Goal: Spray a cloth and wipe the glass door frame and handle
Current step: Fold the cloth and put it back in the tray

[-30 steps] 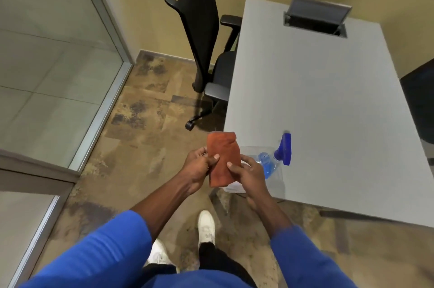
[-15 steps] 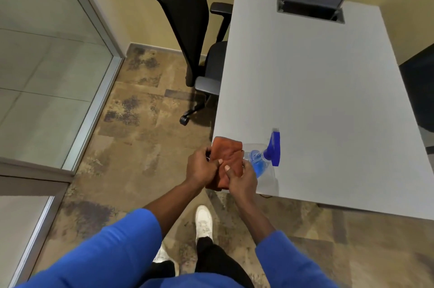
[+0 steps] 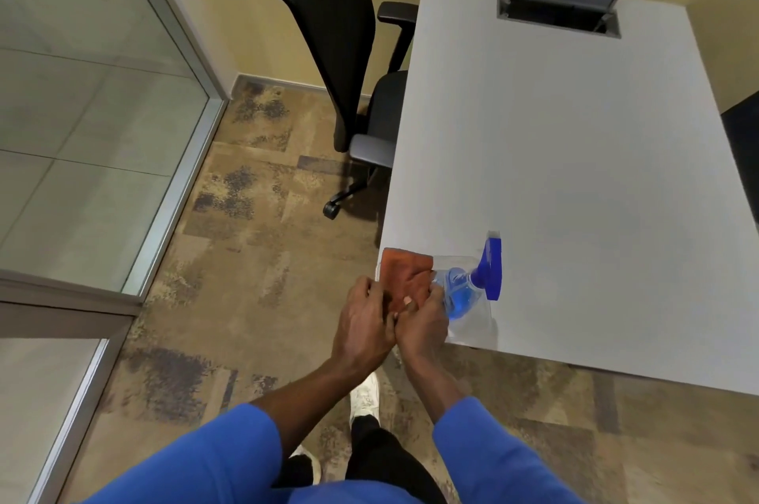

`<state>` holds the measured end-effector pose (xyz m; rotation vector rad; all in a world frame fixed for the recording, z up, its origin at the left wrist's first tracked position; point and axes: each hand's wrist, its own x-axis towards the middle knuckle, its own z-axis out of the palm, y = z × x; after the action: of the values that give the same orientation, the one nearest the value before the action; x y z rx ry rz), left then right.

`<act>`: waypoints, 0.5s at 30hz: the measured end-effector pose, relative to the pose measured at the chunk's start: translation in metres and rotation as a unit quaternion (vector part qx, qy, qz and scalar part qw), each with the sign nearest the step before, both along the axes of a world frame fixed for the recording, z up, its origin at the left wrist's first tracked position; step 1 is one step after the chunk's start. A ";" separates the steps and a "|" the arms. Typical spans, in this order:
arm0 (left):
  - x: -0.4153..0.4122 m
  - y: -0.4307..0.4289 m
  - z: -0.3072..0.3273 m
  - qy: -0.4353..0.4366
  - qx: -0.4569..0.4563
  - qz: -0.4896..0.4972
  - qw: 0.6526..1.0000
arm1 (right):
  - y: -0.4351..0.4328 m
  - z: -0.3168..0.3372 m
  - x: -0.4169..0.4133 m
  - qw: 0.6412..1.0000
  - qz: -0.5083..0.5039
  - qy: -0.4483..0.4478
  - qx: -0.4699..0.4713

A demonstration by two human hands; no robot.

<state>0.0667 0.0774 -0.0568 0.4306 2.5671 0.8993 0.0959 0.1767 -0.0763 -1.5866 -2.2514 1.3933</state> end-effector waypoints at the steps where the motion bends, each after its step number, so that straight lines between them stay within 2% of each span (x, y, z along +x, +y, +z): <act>1: 0.003 -0.002 0.000 -0.003 -0.001 -0.003 1.000 | 0.000 0.001 -0.001 1.000 0.001 -0.004 0.003; 5: 0.008 -0.006 0.000 0.036 -0.044 -0.064 0.996 | 0.004 0.001 -0.004 0.998 0.036 -0.048 0.004; 9: 0.011 -0.014 -0.003 0.082 -0.053 -0.130 0.987 | 0.009 0.001 -0.005 0.990 0.116 -0.073 0.026; 12: 0.018 -0.020 -0.013 0.172 -0.105 -0.222 0.954 | 0.012 0.001 -0.009 0.984 0.128 -0.118 0.037; 15: 0.024 -0.029 -0.024 0.214 -0.146 -0.272 0.927 | 0.014 0.001 -0.013 0.979 0.146 -0.140 0.028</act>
<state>0.0905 0.0489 -0.0804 1.2794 2.6547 0.2314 0.0827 0.1911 -0.0750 -1.5695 -2.7568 1.2095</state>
